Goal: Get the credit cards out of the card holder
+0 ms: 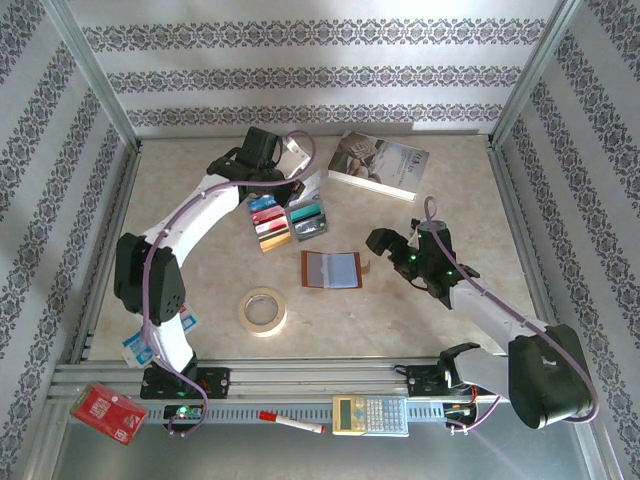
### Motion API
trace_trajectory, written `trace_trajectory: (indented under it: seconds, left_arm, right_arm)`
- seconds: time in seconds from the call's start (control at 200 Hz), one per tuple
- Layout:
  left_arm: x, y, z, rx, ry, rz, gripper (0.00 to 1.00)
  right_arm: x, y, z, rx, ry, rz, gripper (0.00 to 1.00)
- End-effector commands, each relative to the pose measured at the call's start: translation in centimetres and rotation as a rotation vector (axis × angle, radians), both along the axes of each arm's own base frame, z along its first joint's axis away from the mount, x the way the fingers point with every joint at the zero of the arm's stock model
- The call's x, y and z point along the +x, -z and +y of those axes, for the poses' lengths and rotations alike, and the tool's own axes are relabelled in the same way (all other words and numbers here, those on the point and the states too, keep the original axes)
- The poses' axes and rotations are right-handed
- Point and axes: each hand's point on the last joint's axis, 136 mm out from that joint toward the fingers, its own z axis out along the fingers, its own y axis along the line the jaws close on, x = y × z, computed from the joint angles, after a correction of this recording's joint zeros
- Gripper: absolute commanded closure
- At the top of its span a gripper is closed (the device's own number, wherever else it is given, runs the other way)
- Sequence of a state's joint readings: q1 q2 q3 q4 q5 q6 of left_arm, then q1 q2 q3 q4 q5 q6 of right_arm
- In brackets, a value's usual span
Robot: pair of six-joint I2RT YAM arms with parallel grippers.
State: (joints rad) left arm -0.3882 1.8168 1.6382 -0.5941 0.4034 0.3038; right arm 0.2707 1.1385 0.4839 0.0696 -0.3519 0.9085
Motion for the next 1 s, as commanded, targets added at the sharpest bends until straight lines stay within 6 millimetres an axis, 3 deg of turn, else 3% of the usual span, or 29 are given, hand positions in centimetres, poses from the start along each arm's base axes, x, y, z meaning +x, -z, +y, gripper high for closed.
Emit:
trace_trajectory:
  seconds: [0.0, 0.405, 0.644, 0.994]
  left_arm:
    - [-0.8, 1.2, 0.6, 0.087, 0.168, 0.026, 1.0]
    - [0.9, 3.2, 0.6, 0.082, 0.329, -0.012, 1.0]
    - [2.3, 5.3, 1.2, 0.137, 0.309, -0.004, 1.0]
    - [4.4, 5.9, 1.8, 0.174, 0.241, -0.062, 1.0]
  right_arm:
    - [0.0, -0.2, -0.8, -0.045, 0.019, -0.006, 0.02]
    - [0.3, -1.2, -0.8, -0.022, 0.034, -0.027, 0.02]
    - [0.2, -1.5, -0.9, -0.003, 0.051, -0.041, 0.02]
    - [0.2, -1.4, -0.7, 0.009, 0.048, -0.035, 0.02]
